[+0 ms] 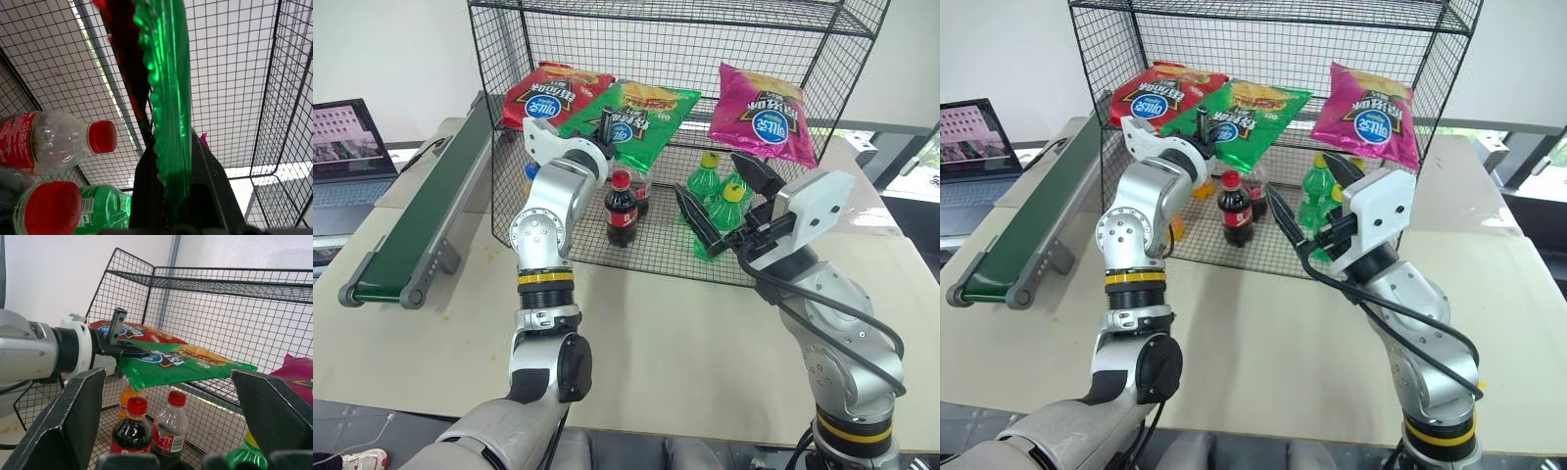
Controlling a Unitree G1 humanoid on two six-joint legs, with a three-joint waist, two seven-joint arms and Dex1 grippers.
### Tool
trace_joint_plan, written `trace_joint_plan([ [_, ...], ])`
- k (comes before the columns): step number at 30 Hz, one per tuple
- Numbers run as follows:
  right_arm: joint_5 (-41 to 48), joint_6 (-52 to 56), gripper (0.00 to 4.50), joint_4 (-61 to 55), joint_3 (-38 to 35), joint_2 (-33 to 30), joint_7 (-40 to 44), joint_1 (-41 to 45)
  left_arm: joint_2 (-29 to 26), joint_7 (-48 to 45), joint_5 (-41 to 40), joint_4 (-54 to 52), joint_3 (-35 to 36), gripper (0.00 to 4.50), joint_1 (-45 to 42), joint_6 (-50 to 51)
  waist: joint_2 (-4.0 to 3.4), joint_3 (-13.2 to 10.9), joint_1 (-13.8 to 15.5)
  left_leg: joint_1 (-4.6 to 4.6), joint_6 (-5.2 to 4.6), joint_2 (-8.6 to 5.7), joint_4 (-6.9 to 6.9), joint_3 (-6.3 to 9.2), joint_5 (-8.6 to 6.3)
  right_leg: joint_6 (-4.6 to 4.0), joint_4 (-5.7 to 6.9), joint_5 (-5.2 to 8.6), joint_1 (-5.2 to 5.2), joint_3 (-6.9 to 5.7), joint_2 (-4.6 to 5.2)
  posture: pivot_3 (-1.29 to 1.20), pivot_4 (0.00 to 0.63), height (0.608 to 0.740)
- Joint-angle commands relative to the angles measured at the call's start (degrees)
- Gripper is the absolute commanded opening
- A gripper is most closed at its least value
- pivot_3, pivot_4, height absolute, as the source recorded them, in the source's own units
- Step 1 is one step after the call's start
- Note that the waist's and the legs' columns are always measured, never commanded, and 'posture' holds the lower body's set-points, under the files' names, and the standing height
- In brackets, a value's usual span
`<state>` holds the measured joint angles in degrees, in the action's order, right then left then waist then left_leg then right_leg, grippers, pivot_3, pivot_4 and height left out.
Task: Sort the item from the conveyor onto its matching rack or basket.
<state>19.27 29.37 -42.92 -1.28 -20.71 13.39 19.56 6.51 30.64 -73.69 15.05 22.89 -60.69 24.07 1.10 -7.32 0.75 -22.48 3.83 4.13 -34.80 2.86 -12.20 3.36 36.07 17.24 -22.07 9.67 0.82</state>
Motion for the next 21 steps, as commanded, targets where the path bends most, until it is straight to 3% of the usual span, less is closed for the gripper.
trace_joint_plan([
  [1, -0.3, 0.3, 4.50, -3.2, -1.1, -0.2, -0.9, 0.4, 4.0, -1.8, 1.5, 0.8, -1.4, 0.04, -3.7, -1.1, 0.00, 0.0, 0.0, 0.00, 0.00, -0.01, 0.00, 0.00, 0.00, 0.00, -0.01, 0.00, 0.00, 0.00, 0.01, 0.00, 0.150, 0.740],
  [15, -1.0, 0.6, 4.50, -3.5, -0.9, 0.1, -1.7, 0.7, 5.7, -4.5, 3.4, 4.8, -1.9, 0.04, -6.7, -4.2, 0.00, 0.0, -0.1, 0.02, 0.01, -0.04, 0.02, 0.07, 0.01, 0.01, 0.01, 0.00, 0.02, 0.00, 0.01, 0.00, 0.150, 0.740],
  [18, -1.0, 0.6, 4.50, -3.6, -0.9, 0.2, -1.7, 0.5, 5.9, -4.9, 2.7, 3.9, -2.2, 0.78, -6.3, -3.6, 0.00, 0.0, -0.1, 0.02, 0.01, -0.04, 0.03, 0.07, 0.01, 0.01, 0.02, 0.00, 0.02, 0.00, 0.01, 0.00, 0.150, 0.740],
  [21, -1.0, 0.5, 4.50, -3.4, -0.9, 0.3, -1.7, 0.6, 5.7, -5.0, 1.1, 2.5, -2.7, 1.97, -5.2, -1.0, -0.01, 0.0, -0.1, 0.03, 0.00, -0.04, 0.02, 0.08, 0.01, 0.01, 0.03, 0.00, 0.03, 0.00, 0.01, 0.00, 0.150, 0.740],
])
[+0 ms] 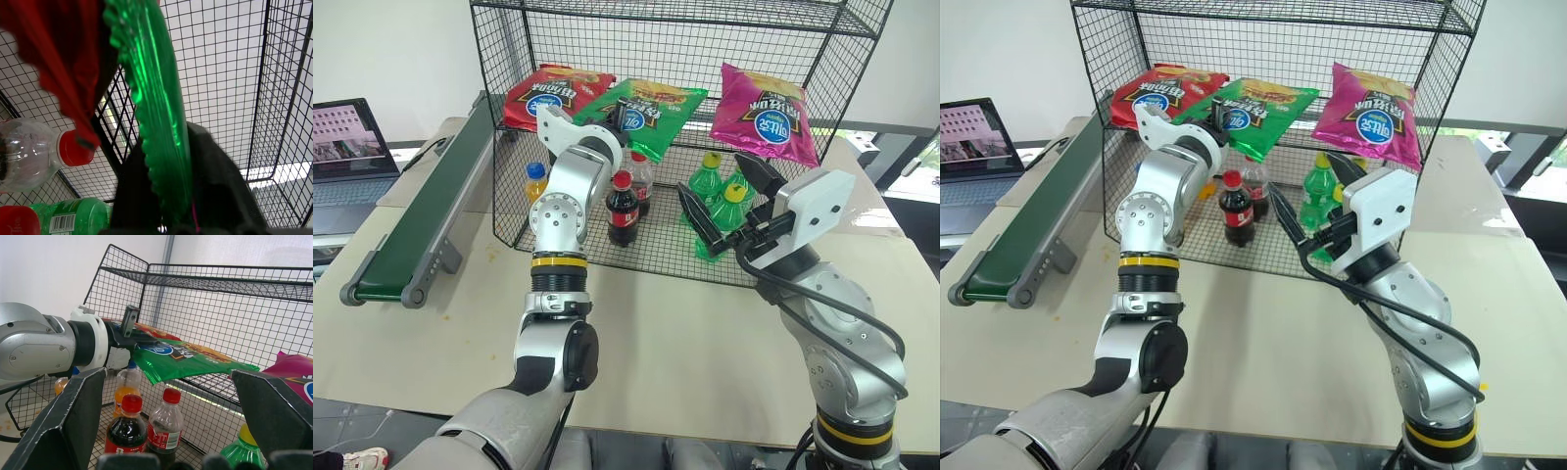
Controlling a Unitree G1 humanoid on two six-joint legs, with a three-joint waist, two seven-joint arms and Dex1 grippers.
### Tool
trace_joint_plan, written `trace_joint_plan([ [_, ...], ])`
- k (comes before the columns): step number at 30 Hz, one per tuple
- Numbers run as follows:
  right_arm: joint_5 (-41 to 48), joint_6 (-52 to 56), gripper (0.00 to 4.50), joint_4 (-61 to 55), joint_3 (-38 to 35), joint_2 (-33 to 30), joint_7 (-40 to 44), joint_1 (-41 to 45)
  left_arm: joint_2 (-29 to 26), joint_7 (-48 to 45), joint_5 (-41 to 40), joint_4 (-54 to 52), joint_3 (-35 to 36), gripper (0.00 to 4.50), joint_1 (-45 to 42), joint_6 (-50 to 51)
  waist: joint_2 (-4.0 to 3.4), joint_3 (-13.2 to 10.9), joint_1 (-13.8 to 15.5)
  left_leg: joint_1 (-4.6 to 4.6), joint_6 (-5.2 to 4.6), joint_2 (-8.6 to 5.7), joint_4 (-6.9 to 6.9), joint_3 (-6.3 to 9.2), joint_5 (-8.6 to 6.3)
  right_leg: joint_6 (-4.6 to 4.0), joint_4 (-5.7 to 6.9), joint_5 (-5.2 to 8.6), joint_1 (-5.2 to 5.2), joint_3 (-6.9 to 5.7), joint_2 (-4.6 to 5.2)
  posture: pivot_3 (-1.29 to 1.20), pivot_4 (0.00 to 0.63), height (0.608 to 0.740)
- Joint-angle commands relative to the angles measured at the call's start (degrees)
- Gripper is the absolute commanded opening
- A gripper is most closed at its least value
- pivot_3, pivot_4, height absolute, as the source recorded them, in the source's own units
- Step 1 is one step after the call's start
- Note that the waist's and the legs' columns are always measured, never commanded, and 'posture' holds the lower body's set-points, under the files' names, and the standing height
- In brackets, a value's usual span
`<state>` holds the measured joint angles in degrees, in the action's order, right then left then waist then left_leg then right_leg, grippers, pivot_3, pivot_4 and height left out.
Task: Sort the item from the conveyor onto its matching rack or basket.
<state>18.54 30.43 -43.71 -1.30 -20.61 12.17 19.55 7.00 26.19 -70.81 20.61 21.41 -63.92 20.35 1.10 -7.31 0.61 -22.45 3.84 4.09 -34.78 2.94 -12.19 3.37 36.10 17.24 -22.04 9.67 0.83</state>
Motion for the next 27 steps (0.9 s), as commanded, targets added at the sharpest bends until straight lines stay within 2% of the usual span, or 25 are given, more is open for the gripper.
trace_joint_plan([
  [1, -0.2, -0.6, 4.50, -2.6, -0.8, 0.2, -0.4, 0.6, 4.9, -0.6, -2.6, -3.9, -1.6, 2.44, -1.2, 4.2, 0.00, 0.0, 0.0, 0.00, 0.00, 0.00, 0.00, 0.00, 0.00, 0.00, 0.00, 0.00, 0.01, 0.00, 0.00, 0.00, 0.150, 0.740],
  [2, -0.2, -0.7, 4.50, -2.5, -0.8, 0.2, -0.4, 0.6, 4.8, -0.7, -3.7, -4.8, -1.9, 2.70, -0.6, 5.7, 0.00, 0.0, 0.1, 0.00, 0.00, 0.00, 0.00, 0.01, 0.00, 0.00, 0.00, 0.00, 0.01, 0.00, 0.00, 0.00, 0.150, 0.740],
  [5, -0.1, -0.9, 4.50, -2.1, -0.9, 0.2, -0.1, 0.6, 3.8, -1.0, -8.1, -8.2, -1.8, 4.13, 1.6, 10.5, 0.00, 0.0, 0.0, -0.01, 0.00, -0.01, -0.02, 0.02, 0.00, 0.01, 0.01, 0.00, 0.02, 0.00, 0.00, 0.00, 0.150, 0.740],
  [6, -0.1, -1.0, 4.50, -2.0, -1.0, 0.3, 0.0, 0.5, 3.0, -1.2, -9.3, -9.4, -2.0, 4.46, 2.5, 12.6, 0.00, 0.0, 0.0, -0.01, 0.00, 0.00, -0.02, 0.02, 0.00, 0.01, 0.01, 0.00, 0.01, 0.00, 0.00, 0.00, 0.150, 0.740],
  [14, 0.8, -1.8, 4.50, -0.8, -0.9, 0.6, 1.4, 0.1, -4.5, 1.5, -25.0, -21.4, 0.1, 4.46, 11.8, 22.2, -0.05, 0.0, -0.8, 0.08, 0.00, -0.01, -0.02, 0.07, 0.04, 0.00, 0.19, 0.00, 0.01, 0.01, 0.00, 0.00, 0.150, 0.740],
  [17, 1.2, -2.2, 4.50, -0.3, -1.0, 0.6, 2.4, -0.5, -6.5, 3.6, -33.9, -26.2, 2.6, 4.46, 14.6, 20.4, -0.05, 0.0, -0.9, 0.07, 0.01, -0.01, -0.04, 0.08, 0.04, 0.01, 0.21, 0.00, 0.01, 0.00, 0.00, 0.00, 0.150, 0.740],
  [20, 1.6, -2.8, 4.50, 0.0, -1.1, 0.4, 3.6, -1.3, -10.1, 4.3, -38.7, -30.1, 4.3, 4.46, 17.3, 18.6, -0.07, 0.0, -1.0, 0.07, 0.01, -0.01, -0.05, 0.09, 0.04, 0.00, 0.23, 0.00, 0.01, 0.00, 0.00, 0.00, 0.150, 0.740],
  [23, 1.8, -3.6, 4.50, 0.4, -1.1, 0.1, 5.1, -2.8, -17.8, 0.3, -41.6, -34.7, 4.0, 4.46, 23.2, 23.0, -0.10, 0.1, -1.2, 0.10, 0.01, -0.01, -0.05, 0.09, 0.04, 0.00, 0.23, 0.00, 0.03, 0.00, 0.00, 0.00, 0.150, 0.740],
  [27, 1.6, -4.8, 4.50, 0.1, -1.5, -0.8, 7.2, -6.5, -33.9, -12.5, -39.9, -39.1, 4.6, 4.46, 35.9, 33.5, -0.11, 0.1, -1.6, 0.19, 0.05, -0.01, -0.02, 0.08, 0.05, 0.03, 0.56, 0.06, -0.04, 0.00, 0.00, 0.00, 0.150, 0.740],
])
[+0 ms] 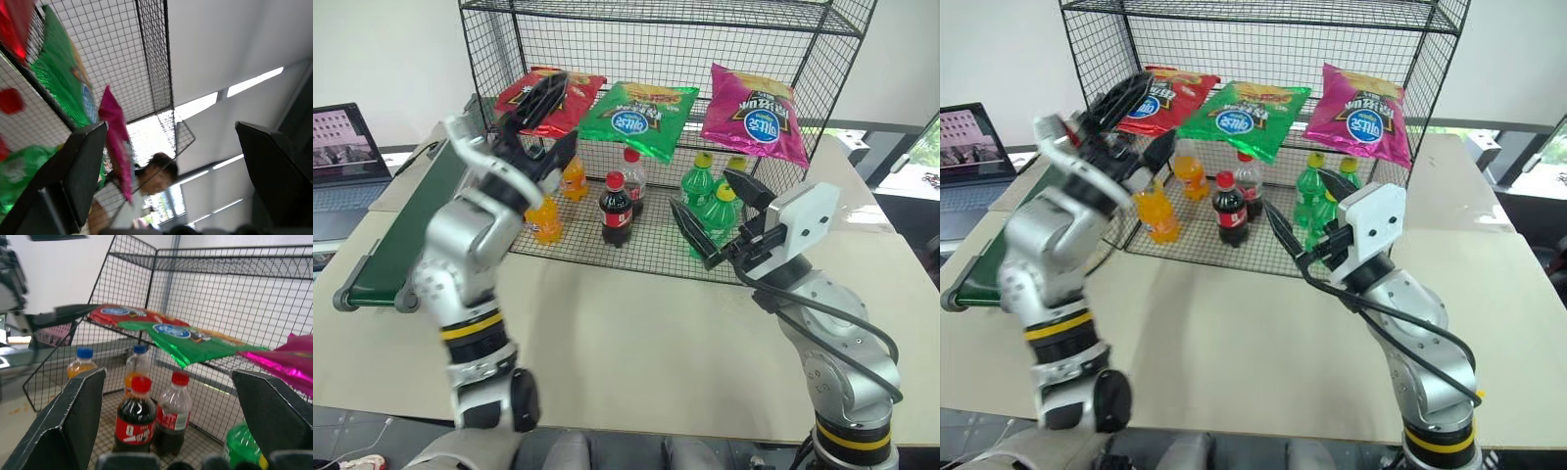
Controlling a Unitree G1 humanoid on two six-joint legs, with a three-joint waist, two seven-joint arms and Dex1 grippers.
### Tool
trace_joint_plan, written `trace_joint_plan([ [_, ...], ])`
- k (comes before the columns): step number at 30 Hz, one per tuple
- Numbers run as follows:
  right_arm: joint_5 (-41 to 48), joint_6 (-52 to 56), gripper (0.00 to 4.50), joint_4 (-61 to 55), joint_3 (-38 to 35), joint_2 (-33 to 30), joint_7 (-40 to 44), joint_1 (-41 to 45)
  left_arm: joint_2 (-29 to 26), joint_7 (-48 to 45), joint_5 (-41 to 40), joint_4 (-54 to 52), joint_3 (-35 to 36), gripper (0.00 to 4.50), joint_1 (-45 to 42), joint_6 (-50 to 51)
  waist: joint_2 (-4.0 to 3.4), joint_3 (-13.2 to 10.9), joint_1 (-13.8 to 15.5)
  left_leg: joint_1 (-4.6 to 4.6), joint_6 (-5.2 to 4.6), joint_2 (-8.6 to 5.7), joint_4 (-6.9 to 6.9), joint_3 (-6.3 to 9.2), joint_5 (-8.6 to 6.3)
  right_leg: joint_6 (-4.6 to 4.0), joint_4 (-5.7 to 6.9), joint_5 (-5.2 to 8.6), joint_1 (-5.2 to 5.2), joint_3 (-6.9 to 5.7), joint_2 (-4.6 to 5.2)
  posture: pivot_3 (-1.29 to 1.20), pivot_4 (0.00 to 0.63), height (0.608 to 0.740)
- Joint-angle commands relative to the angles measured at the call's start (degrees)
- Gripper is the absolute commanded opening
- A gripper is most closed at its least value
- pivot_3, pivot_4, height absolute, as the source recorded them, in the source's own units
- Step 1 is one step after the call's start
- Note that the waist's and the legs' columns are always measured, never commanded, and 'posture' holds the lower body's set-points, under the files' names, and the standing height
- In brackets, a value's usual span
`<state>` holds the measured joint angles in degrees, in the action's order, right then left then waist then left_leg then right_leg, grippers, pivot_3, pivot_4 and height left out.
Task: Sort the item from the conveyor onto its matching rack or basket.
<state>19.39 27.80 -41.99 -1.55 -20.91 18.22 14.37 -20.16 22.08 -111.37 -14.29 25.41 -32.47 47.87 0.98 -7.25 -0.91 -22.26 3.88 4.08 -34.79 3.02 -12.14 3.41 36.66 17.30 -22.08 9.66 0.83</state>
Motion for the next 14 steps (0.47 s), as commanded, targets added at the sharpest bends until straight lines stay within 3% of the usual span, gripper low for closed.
trace_joint_plan([
  [1, 0.6, -2.3, 4.50, -1.8, -1.4, -0.6, 1.3, -2.5, -10.5, -12.5, 4.9, -5.3, 0.7, 4.46, 7.9, 7.6, 0.00, 0.0, -0.1, 0.01, 0.00, 0.00, 0.00, 0.00, 0.00, -0.01, 0.03, 0.02, -0.03, 0.00, 0.00, 0.00, 0.150, 0.740],
  [4, -0.1, -1.5, 4.50, -2.7, -1.6, -0.2, 0.0, -6.3, -17.8, -20.9, 25.0, -8.1, -0.4, 4.46, 16.9, 2.9, -0.07, 0.0, 0.0, 0.11, 0.07, 0.00, 0.09, -0.02, 0.03, -0.11, 0.06, 0.14, -0.03, -0.02, 0.00, 0.00, 0.150, 0.740],
  [7, -1.3, -1.4, 4.50, -3.1, -1.6, 1.0, -2.1, -10.0, -20.1, -24.3, 42.1, -7.2, -4.1, 4.46, 21.8, -4.4, -0.07, 0.0, 0.4, 0.12, 0.21, -0.01, 0.20, -0.03, 0.09, -0.17, 0.07, 0.19, -0.06, -0.03, 0.00, 0.00, 0.150, 0.740],
  [10, -3.6, -3.1, 4.50, -2.0, -0.9, 3.4, -4.7, -15.6, -21.6, -28.9, 63.2, -5.6, -12.8, 4.46, 26.3, -15.4, -0.01, 0.0, 0.3, 0.11, 0.28, -0.01, 0.22, -0.02, 0.12, -0.20, 0.03, 0.22, -0.08, -0.02, 0.00, 0.00, 0.150, 0.740],
  [14, -6.1, -5.8, 4.50, 0.3, 0.3, 5.4, -5.8, -19.4, -17.9, -32.3, 74.3, -2.5, -18.4, 4.46, 27.9, -22.1, -0.02, 0.0, 0.1, 0.04, 0.27, -0.02, 0.46, -0.06, 0.12, -0.21, -0.12, 0.22, -0.12, 0.00, 0.04, 0.00, 0.150, 0.740],
])
